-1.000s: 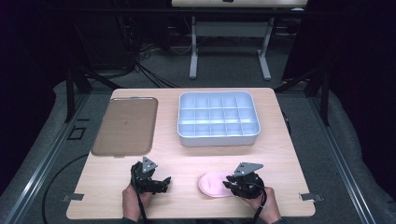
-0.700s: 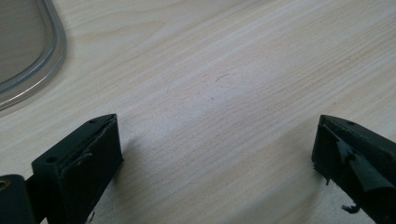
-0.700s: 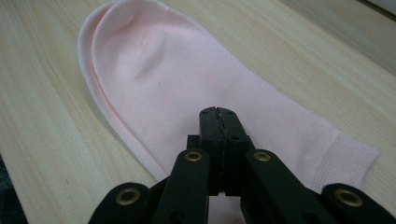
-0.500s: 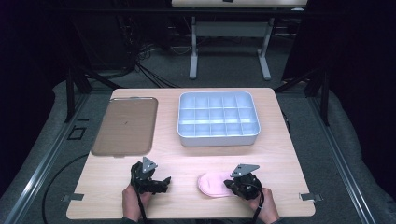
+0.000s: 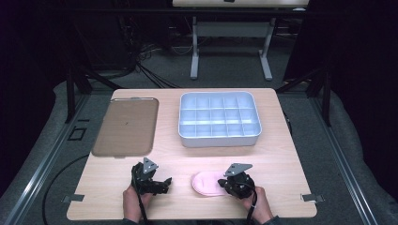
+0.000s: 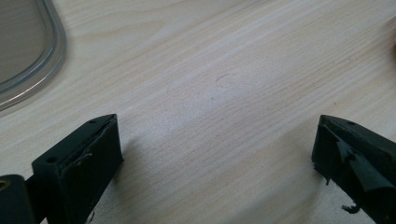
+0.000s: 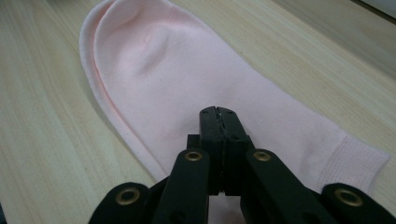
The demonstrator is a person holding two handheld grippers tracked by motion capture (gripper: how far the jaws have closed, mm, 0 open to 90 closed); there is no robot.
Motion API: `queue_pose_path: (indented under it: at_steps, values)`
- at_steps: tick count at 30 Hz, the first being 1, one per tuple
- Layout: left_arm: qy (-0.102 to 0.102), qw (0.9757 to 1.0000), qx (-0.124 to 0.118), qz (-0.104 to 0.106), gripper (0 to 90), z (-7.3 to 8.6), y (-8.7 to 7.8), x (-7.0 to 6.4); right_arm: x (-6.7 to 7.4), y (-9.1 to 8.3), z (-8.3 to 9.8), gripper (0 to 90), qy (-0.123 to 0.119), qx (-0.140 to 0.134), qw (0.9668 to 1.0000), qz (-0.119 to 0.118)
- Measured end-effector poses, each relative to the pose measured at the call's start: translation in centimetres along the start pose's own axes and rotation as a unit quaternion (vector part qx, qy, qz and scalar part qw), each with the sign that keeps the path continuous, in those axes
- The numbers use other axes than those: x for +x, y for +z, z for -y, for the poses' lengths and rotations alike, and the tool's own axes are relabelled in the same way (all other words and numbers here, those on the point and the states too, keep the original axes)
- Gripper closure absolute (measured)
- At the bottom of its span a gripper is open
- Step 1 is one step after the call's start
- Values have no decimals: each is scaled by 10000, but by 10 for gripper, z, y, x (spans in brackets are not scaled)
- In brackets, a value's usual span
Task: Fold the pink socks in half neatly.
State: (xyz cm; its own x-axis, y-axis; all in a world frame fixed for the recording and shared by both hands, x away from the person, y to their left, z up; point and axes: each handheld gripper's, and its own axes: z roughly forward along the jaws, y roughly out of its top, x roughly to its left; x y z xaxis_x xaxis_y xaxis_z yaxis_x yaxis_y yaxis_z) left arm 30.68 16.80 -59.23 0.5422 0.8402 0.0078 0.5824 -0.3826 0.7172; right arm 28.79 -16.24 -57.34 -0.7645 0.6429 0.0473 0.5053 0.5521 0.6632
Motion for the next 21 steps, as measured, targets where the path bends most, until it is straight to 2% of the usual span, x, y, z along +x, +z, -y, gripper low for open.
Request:
queue_pose_path:
  at_steps: [8, 17, 18, 19, 20, 21]
  values:
    - [0, 10000, 0, -5, 14, 0, 0, 0, 4, 7, -7, 900, -33, -22, 9999, -95]
    - [0, 10000, 11, 6, 17, 0, 0, 0, 9, 15, -14, 896, -102, -72, 9999, -60]
    - [6, 10000, -15, 25, 21, 0, 0, 0, 10, 14, -15, 756, -52, -75, 10000, -36]
    - [-3, 10000, -33, 46, 28, 0, -1, 0, 10, 12, -15, 679, -52, -93, 9999, -24]
    - [-18, 10000, -57, 47, 42, 0, -1, 0, 10, 9, -15, 609, -49, -119, 9999, 61]
    - [-18, 10000, -57, 47, 60, 0, -1, 0, 10, 9, -15, 609, -49, -119, 9999, 61]
